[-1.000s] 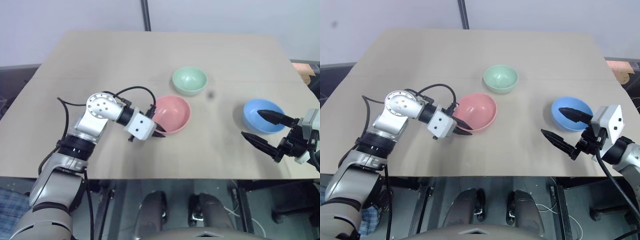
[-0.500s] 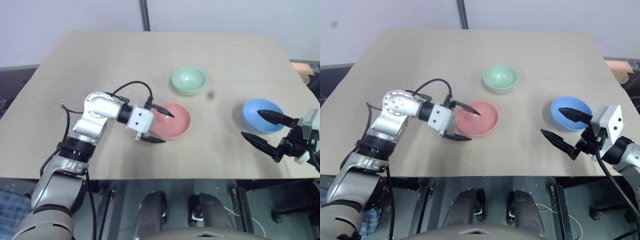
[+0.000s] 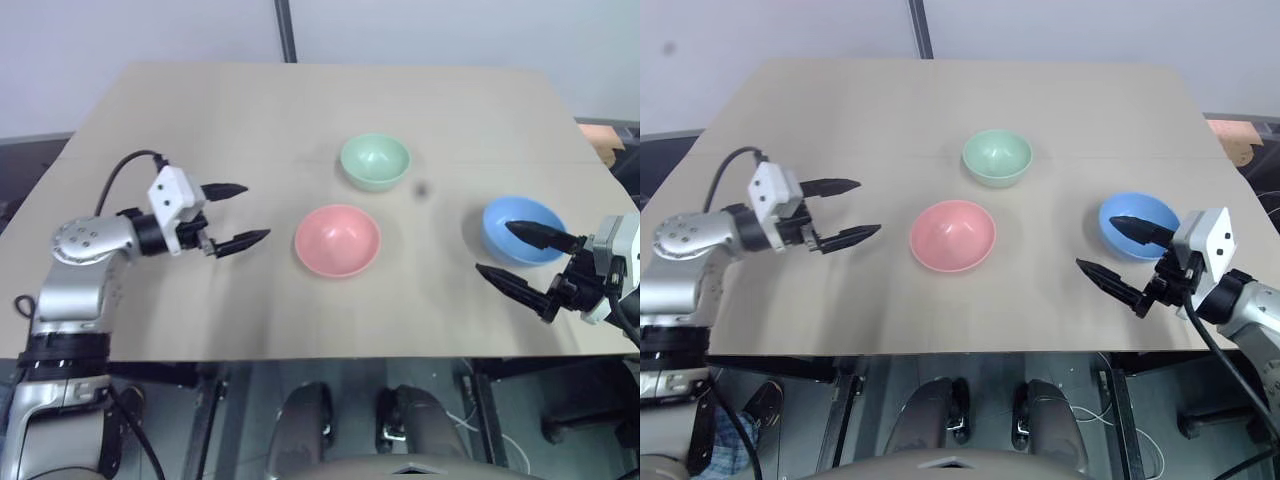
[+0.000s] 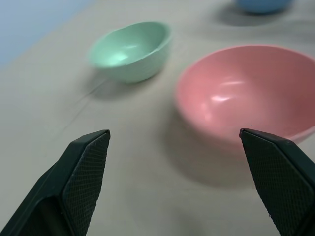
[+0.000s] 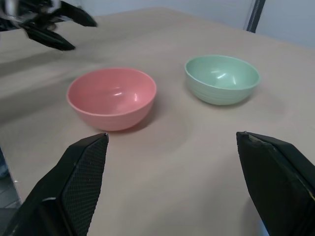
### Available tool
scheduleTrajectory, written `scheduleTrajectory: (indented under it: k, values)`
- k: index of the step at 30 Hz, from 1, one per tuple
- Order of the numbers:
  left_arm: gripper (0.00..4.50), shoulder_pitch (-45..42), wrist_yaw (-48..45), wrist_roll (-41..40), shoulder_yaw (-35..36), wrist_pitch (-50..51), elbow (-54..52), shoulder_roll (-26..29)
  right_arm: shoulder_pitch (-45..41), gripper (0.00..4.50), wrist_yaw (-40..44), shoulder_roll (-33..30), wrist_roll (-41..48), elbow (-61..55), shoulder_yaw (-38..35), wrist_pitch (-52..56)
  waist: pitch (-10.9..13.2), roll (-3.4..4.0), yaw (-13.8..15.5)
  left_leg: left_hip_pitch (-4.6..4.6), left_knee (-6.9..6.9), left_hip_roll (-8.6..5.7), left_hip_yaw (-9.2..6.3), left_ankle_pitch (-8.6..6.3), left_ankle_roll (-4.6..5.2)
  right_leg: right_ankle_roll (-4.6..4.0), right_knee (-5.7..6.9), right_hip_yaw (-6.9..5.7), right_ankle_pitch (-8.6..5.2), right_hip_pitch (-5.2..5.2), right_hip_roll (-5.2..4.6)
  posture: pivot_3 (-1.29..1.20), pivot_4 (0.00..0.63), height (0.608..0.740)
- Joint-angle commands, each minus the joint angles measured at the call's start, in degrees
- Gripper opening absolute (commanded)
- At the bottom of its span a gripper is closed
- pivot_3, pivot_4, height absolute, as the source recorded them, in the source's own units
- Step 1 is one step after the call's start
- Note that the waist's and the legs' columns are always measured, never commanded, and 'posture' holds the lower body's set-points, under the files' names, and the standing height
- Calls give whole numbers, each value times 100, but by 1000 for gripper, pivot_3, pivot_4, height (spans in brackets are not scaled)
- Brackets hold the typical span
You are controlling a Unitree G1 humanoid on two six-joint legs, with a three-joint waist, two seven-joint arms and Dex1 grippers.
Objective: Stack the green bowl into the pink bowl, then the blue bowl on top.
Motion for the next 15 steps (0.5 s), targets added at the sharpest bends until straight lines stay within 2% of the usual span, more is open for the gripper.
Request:
scheduleTrajectory:
  k: [1, 9, 15]
  values:
    - [4454, 498, 130, -365, 447, 371, -821, 137, -281, 4500, 48, -78, -112, 141, 140, -83, 0, 2, 19, 1, -1, 0, 0, 0, 0, -1, 0, 0, 0, 0, -1, 0, 150, 740]
    - [4454, 1361, 663, -572, 963, 785, -1680, 36, -767, 4500, 245, -100, -300, 499, 495, -130, 0, 2, 37, -2, 0, -1, -2, -1, 1, -1, 0, -4, 0, 0, -6, 0, 150, 740]
    - [4454, 1553, 764, -626, 1019, 806, -1822, 37, -908, 4500, 431, -122, -383, 636, 590, -153, 0, 3, 46, -1, -2, 1, -2, -1, 1, -1, -1, -6, -1, 0, -3, 0, 150, 740]
